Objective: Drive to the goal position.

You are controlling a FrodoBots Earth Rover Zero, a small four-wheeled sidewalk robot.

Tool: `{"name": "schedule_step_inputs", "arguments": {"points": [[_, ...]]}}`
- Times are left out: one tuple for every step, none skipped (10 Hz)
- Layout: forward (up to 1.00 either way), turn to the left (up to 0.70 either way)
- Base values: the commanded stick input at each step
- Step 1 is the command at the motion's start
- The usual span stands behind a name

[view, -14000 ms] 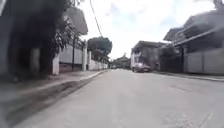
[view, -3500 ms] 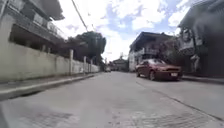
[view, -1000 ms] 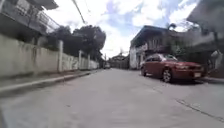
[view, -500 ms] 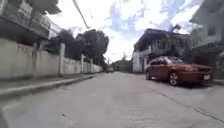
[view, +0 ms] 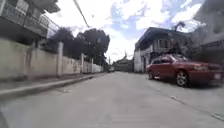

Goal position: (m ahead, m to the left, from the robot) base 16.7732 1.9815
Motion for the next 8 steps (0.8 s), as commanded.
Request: {"name": "schedule_step_inputs", "arguments": {"points": [[0.7, 0.0], [0.7, 0.0], [0.7, 0.0], [0.7, 0.0], [0.7, 0.0], [0.7, 0.0], [0.7, 0.0], [0.7, 0.0]]}}
